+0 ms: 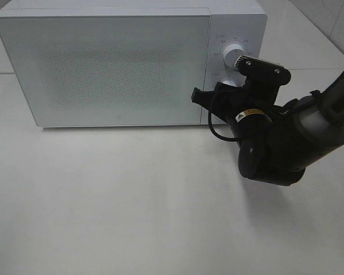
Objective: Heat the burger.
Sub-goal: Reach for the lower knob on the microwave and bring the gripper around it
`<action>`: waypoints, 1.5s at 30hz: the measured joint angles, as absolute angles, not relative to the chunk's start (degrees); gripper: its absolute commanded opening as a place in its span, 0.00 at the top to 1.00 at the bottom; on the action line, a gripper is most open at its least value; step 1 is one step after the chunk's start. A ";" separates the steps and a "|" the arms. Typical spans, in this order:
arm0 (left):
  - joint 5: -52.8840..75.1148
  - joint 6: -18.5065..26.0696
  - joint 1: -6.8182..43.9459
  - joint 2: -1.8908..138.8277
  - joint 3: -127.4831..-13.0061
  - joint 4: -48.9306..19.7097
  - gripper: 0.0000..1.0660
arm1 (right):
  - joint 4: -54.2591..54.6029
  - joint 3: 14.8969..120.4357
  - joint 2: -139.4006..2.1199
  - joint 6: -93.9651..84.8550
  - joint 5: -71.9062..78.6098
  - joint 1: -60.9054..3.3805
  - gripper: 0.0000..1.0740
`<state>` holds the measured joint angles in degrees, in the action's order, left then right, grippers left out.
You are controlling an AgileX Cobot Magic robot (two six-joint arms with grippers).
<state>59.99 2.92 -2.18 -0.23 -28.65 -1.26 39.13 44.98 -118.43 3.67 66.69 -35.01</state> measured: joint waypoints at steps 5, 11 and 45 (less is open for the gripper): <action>59.99 2.92 -2.18 -0.23 -28.65 -1.26 0.08 | 38.85 44.86 -118.54 13.01 67.27 -35.01 0.92; 59.99 2.92 -2.18 -0.23 -28.65 -1.26 0.08 | 37.70 44.52 -118.54 28.25 67.44 -34.78 0.94; 59.99 2.92 -2.18 -0.23 -28.65 -1.26 0.08 | 37.82 44.23 -118.54 84.57 67.44 -34.72 0.93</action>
<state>59.99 2.92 -2.18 -0.23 -28.65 -1.26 37.82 44.23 -118.54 84.57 67.44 -34.72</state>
